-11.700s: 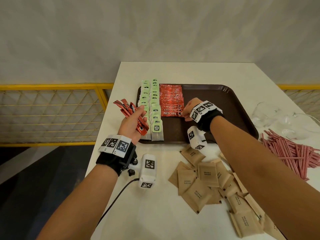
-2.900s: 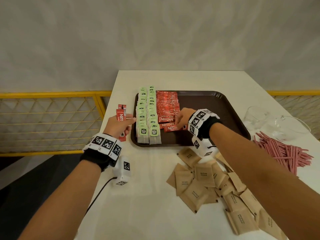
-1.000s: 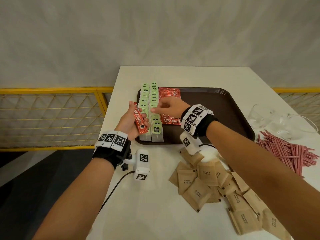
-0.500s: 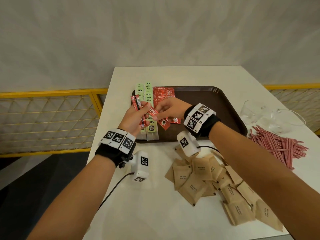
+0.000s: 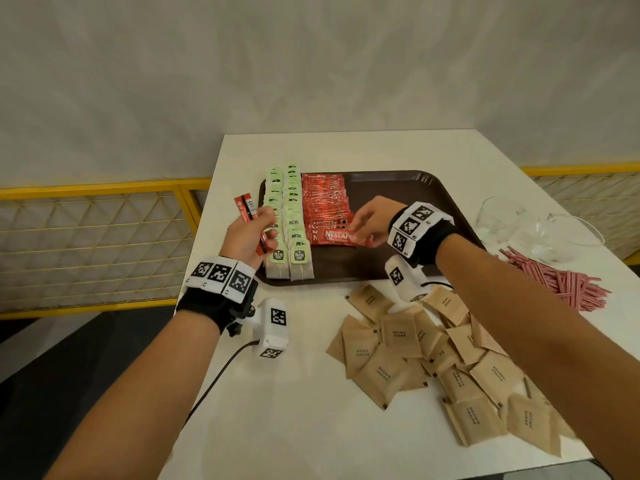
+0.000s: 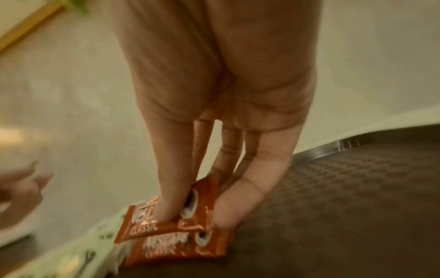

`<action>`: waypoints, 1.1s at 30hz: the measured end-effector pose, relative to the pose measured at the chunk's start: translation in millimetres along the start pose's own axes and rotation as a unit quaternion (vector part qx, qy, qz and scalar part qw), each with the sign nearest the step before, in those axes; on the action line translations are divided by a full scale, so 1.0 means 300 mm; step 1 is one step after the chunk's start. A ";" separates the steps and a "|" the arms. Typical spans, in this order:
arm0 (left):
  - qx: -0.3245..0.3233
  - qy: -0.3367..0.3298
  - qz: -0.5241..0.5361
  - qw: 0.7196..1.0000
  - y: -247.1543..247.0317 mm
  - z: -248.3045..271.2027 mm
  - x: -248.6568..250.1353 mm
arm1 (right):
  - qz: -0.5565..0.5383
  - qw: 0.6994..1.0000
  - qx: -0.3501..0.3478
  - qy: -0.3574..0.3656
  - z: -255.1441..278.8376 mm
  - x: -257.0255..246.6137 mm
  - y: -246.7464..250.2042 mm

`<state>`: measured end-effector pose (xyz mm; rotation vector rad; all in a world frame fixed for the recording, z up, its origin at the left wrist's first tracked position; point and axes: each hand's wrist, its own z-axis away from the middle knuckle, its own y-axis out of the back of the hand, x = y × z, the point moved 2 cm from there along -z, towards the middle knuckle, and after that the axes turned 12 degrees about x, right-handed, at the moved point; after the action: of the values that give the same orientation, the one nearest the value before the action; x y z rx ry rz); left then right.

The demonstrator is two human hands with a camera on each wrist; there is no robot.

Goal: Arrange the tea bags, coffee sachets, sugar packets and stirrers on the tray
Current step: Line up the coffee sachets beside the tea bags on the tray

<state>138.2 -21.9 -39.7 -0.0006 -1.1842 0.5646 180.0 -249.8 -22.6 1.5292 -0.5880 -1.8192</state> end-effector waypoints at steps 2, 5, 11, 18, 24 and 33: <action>0.022 0.005 0.008 1.000 0.027 -0.017 0.009 | 0.081 0.997 -0.011 0.009 -0.016 -0.004 -0.022; 0.035 0.011 0.012 0.999 0.045 -0.019 0.017 | 0.177 0.984 -0.003 0.027 -0.053 -0.030 -0.067; 0.045 0.012 0.009 0.999 0.073 -0.019 0.019 | 0.250 0.967 0.024 0.032 -0.096 -0.041 -0.120; 0.024 0.038 0.019 0.999 0.059 -0.017 0.011 | 0.269 0.961 0.056 0.038 -0.098 -0.038 -0.123; 0.019 0.098 0.073 0.992 0.032 -0.011 -0.004 | 0.255 0.963 0.064 0.050 -0.090 -0.053 -0.131; 0.007 0.072 0.054 0.996 0.006 0.021 0.012 | 0.157 0.981 0.081 0.078 -0.071 -0.059 -0.106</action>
<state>132.7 -20.6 -34.4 -0.0939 -1.0437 0.6576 195.4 -213.6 -38.1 1.5660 -0.8642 -1.4278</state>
